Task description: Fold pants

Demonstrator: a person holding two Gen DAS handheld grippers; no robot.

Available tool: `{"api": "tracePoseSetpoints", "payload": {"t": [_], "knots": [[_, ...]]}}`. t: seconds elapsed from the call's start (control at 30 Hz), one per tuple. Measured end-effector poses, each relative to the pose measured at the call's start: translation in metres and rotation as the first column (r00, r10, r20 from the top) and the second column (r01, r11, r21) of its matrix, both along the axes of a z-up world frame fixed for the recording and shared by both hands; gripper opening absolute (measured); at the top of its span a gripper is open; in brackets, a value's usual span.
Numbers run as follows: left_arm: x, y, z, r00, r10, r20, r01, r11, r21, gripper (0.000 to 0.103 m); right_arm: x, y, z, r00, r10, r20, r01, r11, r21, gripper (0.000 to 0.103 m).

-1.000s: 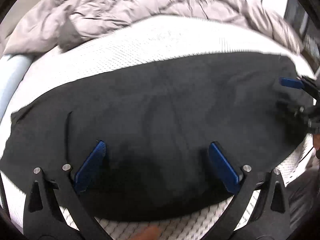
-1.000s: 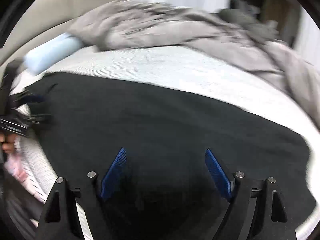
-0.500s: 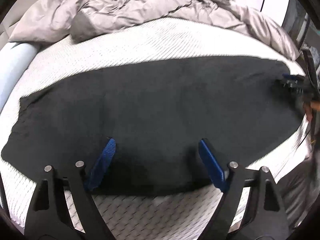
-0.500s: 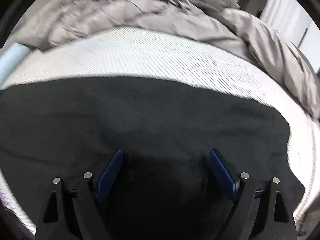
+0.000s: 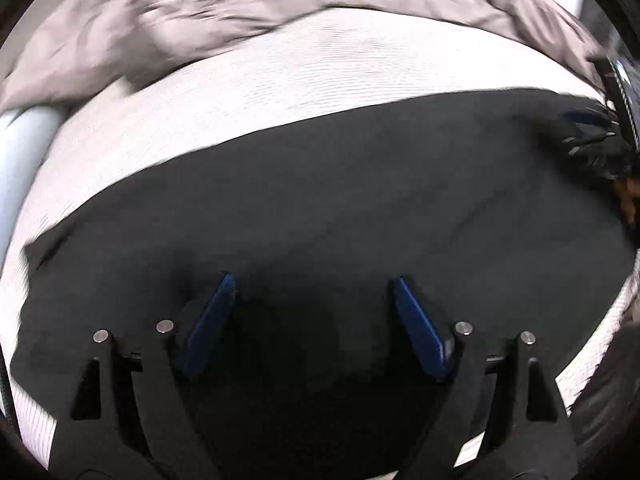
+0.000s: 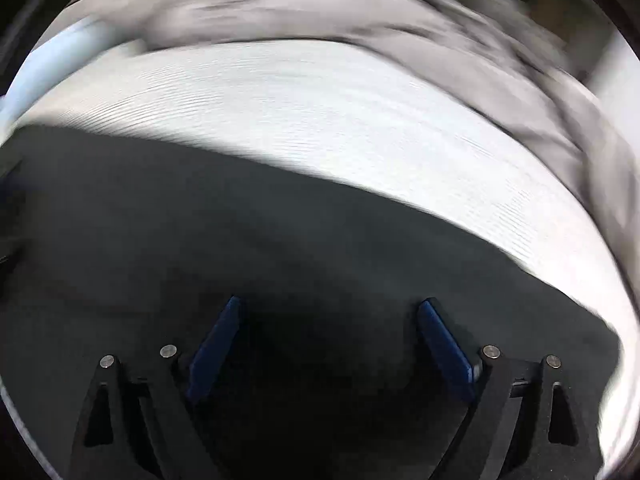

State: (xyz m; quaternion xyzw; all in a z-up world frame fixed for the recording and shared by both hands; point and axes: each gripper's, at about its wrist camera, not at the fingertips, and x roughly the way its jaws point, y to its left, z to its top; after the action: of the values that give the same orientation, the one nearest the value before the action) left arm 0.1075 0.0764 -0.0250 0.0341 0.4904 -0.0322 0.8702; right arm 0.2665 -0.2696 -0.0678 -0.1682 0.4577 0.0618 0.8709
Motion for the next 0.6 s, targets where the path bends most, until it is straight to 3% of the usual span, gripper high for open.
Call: {"api": "tracePoseSetpoints", "payload": {"t": [0.07, 0.1, 0.17, 0.23, 0.3, 0.37, 0.43, 0.47, 0.53, 0.6], "knots": [[-0.009, 0.013, 0.001, 1.000, 0.027, 0.008, -0.027, 0.999, -0.027, 0.080, 0.007, -0.033, 0.002, 0.993, -0.120, -0.002, 0.120, 0.992, 0.051, 0.096], [-0.011, 0.015, 0.004, 0.999, 0.036, 0.017, -0.036, 0.999, -0.036, 0.075, 0.007, -0.037, 0.004, 0.991, -0.129, -0.017, 0.130, 0.987, 0.093, 0.096], [-0.009, 0.015, 0.013, 0.998, 0.054, 0.038, -0.052, 0.998, -0.045, 0.074, 0.011, -0.024, 0.014, 0.991, -0.132, 0.001, 0.132, 0.988, 0.078, 0.094], [0.002, 0.005, 0.024, 0.997, 0.038, 0.067, -0.034, 0.998, -0.053, 0.074, 0.012, -0.003, 0.026, 0.999, -0.036, 0.036, 0.032, 0.993, 0.116, 0.094], [0.020, -0.011, 0.028, 0.998, 0.000, 0.070, 0.005, 0.998, -0.062, 0.074, 0.001, 0.039, 0.035, 0.992, 0.123, 0.041, -0.129, 0.972, 0.195, 0.094], [0.039, -0.024, 0.019, 0.999, -0.030, 0.026, 0.032, 0.996, -0.079, 0.069, -0.016, 0.094, 0.034, 0.959, 0.281, 0.041, -0.283, 0.928, 0.243, 0.093], [0.053, -0.022, 0.003, 1.000, -0.011, -0.017, 0.010, 0.999, -0.041, 0.059, -0.021, 0.129, 0.020, 0.923, 0.385, -0.004, -0.372, 0.894, 0.250, 0.091], [0.054, -0.015, 0.001, 1.000, -0.009, -0.014, 0.009, 0.999, -0.047, 0.056, -0.021, 0.143, 0.012, 0.917, 0.397, -0.028, -0.382, 0.899, 0.216, 0.085], [0.047, 0.001, 0.004, 1.000, 0.008, 0.000, -0.008, 0.997, -0.080, 0.039, -0.008, 0.148, -0.007, 0.940, 0.340, -0.039, -0.338, 0.940, 0.052, 0.086], [0.036, 0.021, 0.010, 0.997, 0.072, 0.021, -0.070, 0.996, -0.062, 0.034, 0.006, 0.128, -0.009, 0.962, 0.270, -0.040, -0.264, 0.959, 0.105, 0.086]]}}
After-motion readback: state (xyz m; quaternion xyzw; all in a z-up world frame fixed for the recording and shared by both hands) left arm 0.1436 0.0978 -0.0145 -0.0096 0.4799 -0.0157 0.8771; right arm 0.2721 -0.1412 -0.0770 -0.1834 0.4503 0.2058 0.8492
